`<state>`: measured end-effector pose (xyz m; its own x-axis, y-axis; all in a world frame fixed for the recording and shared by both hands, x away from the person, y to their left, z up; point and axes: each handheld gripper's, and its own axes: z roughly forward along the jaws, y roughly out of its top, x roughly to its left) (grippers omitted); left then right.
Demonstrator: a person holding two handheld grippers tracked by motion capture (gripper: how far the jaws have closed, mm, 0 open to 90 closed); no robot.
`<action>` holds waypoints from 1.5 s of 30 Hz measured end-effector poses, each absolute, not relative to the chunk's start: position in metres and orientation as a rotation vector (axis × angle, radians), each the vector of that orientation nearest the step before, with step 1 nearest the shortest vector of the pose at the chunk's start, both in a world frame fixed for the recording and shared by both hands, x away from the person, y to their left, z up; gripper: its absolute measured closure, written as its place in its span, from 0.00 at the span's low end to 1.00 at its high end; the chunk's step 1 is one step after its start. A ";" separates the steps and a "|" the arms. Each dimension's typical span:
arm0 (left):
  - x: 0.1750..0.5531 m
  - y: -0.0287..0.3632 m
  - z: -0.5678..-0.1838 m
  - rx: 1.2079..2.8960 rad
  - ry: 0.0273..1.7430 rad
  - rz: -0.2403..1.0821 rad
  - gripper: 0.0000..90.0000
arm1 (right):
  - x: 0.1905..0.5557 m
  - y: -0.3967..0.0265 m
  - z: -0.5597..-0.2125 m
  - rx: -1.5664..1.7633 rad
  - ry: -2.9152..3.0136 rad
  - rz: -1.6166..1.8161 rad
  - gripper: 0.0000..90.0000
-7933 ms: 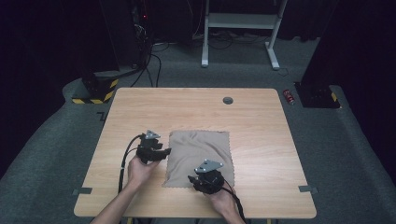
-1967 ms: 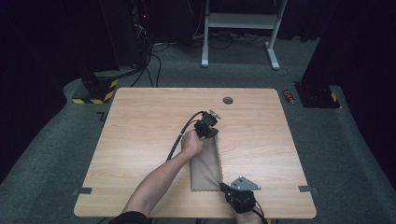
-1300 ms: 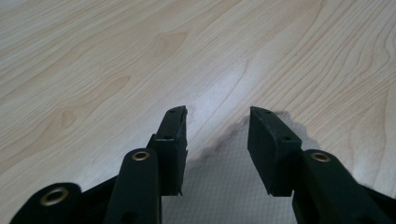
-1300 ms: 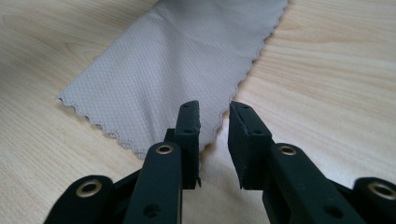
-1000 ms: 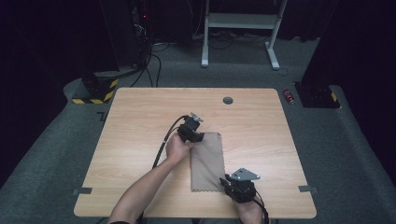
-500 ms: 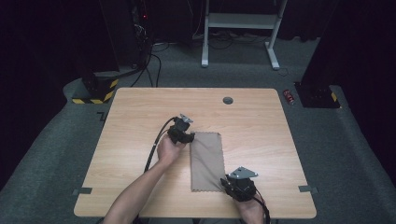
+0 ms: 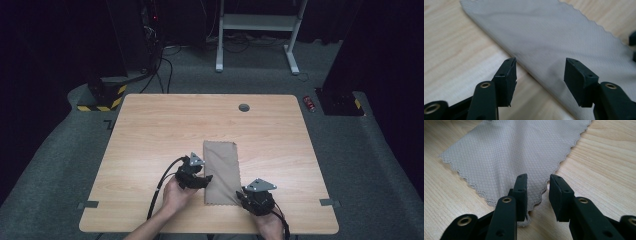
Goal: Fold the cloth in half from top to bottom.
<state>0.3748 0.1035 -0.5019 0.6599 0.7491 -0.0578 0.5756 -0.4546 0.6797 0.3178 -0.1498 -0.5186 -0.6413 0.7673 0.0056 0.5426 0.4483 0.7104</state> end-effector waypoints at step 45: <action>0.294 0.126 -0.517 2.199 0.982 0.397 0.48 | 0.313 -0.149 -0.517 1.058 2.450 1.007 0.73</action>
<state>0.2941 0.1264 -0.5171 0.6675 0.7446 -0.0012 0.5349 -0.4783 0.6965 0.3132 -0.1493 -0.5174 -0.6889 0.7247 0.0118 0.5234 0.4861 0.6998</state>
